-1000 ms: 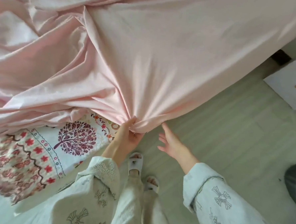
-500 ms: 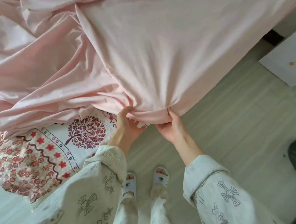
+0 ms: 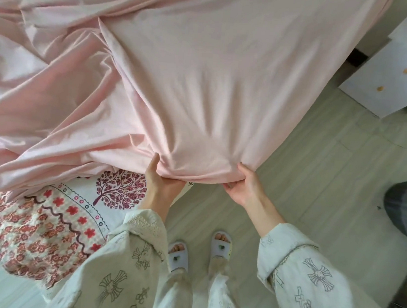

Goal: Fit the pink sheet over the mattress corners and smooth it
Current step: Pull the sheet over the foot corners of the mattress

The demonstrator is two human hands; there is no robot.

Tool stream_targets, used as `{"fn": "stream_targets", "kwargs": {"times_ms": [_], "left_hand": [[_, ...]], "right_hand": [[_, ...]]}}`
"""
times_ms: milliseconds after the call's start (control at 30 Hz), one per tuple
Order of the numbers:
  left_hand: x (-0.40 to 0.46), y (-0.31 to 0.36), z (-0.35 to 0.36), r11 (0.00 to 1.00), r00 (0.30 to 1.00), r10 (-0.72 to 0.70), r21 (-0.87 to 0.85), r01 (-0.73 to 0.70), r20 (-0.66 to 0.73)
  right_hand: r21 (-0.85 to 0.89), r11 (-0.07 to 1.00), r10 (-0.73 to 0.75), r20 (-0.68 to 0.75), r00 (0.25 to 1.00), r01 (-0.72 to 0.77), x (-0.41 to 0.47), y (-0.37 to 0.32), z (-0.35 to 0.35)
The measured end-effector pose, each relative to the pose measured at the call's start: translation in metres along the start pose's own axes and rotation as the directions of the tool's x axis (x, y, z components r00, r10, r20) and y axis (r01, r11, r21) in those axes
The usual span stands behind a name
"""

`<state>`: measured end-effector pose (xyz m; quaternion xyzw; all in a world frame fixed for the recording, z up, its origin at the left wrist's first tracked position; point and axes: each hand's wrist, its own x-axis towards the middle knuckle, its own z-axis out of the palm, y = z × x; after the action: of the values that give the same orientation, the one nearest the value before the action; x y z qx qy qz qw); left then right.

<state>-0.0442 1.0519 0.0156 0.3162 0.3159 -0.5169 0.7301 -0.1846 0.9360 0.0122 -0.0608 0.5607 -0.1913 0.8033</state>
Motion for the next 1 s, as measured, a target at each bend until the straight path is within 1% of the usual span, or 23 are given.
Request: {"fn": "stream_targets", "kwargs": {"times_ms": [133,200,267,333,367,433,533,600,667,733,767,800,833,900,933,1000], "left_hand": [[-0.011,0.010,-0.020,0.993,0.993,0.085,0.084,-0.078,-0.079],[-0.013,0.013,-0.029,0.971,0.987,0.100,0.230,-0.068,-0.127],[-0.016,0.010,-0.036,0.935,0.983,0.085,0.354,-0.022,-0.165],[-0.021,0.004,-0.041,0.923,0.982,0.061,0.385,0.013,-0.178],[-0.024,0.003,-0.042,0.922,0.985,0.048,0.388,0.020,-0.163],[-0.027,0.007,-0.044,0.935,0.992,0.036,0.355,0.011,-0.124],[-0.033,0.024,-0.045,0.959,0.995,0.020,0.284,0.009,-0.099],[-0.038,0.038,-0.040,0.984,0.996,0.040,0.176,-0.025,-0.081],[-0.045,0.055,-0.035,0.989,0.989,0.110,0.109,-0.099,-0.095],[-0.053,0.074,-0.036,0.979,0.977,0.166,0.137,-0.148,-0.131],[-0.056,0.082,-0.042,0.970,0.971,0.190,0.179,-0.163,-0.143],[-0.062,0.088,-0.047,0.966,0.971,0.192,0.204,-0.161,-0.143],[-0.063,0.092,-0.057,0.962,0.973,0.185,0.226,-0.151,-0.140],[-0.067,0.095,-0.076,0.975,0.981,0.128,0.201,-0.097,-0.145],[-0.071,0.094,-0.084,0.984,0.988,0.086,0.168,-0.064,-0.131],[-0.072,0.091,-0.100,0.985,0.990,0.029,0.175,-0.005,-0.137]], "right_hand": [[0.055,0.998,-0.037,-0.032,0.999,0.039,-0.002,0.013,0.000],[0.084,0.995,-0.053,-0.011,0.999,0.053,-0.008,0.024,0.002],[0.044,0.998,-0.044,0.047,0.998,0.042,-0.014,0.039,0.005],[-0.049,0.999,-0.008,0.108,0.994,0.013,-0.022,0.057,0.011],[-0.095,0.995,0.003,0.130,0.992,0.009,-0.024,0.067,0.015],[-0.126,0.992,-0.010,0.126,0.992,0.026,-0.028,0.085,0.020],[-0.058,0.997,-0.056,0.069,0.996,0.060,-0.030,0.098,0.018],[-0.031,0.996,-0.081,0.019,0.997,0.081,-0.028,0.096,0.011],[-0.001,0.994,-0.112,-0.028,0.993,0.112,-0.029,0.095,0.003],[0.041,0.989,-0.141,-0.062,0.988,0.143,-0.032,0.095,-0.005],[0.054,0.986,-0.154,-0.074,0.985,0.158,-0.033,0.096,-0.008],[0.067,0.984,-0.163,-0.076,0.984,0.168,-0.037,0.098,-0.010],[0.075,0.982,-0.168,-0.070,0.983,0.173,-0.039,0.101,-0.011],[0.076,0.984,-0.162,-0.017,0.987,0.163,-0.046,0.111,-0.008],[0.048,0.988,-0.151,0.030,0.988,0.150,-0.050,0.119,-0.005],[-0.090,0.989,-0.106,0.111,0.988,0.116,-0.057,0.136,0.001]]}}
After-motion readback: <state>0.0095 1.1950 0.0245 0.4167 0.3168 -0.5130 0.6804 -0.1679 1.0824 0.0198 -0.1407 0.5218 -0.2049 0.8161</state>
